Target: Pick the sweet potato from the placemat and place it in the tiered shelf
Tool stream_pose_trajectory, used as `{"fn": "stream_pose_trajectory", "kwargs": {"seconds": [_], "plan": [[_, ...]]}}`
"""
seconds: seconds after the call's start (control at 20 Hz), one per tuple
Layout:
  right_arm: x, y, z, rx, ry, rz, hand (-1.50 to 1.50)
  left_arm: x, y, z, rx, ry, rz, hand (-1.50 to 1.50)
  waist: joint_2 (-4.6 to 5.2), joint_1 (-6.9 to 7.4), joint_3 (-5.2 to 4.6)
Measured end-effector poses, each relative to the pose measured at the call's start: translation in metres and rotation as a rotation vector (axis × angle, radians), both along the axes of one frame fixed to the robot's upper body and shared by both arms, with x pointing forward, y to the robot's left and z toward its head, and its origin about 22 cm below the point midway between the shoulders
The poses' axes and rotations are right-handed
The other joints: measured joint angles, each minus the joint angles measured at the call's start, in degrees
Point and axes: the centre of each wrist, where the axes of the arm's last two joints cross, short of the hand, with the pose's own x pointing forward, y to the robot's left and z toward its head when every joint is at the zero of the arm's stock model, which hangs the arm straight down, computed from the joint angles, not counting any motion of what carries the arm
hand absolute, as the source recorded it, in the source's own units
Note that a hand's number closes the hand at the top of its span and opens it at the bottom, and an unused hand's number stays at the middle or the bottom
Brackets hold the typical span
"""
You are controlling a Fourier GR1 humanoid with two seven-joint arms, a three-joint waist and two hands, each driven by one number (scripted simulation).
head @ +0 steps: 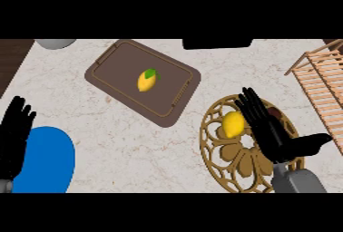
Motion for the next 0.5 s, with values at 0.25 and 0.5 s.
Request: {"fn": "stream_pose_trajectory", "kwargs": {"seconds": [0.25,0.5], "plan": [[-0.013,-0.067,0.007,-0.181,0.002,-0.431,1.5,-0.011,0.003,-0.018,-0.018,0.113,0.001,0.0,-0.75,-3.91,-1.9],[-0.054,-0.138,-0.011,-0.414,0.201,-0.883,-1.5,-0.023,-0.001,-0.041,-0.09,0.228,-0.001,0.0,-0.31,-8.09,-3.39]]}}
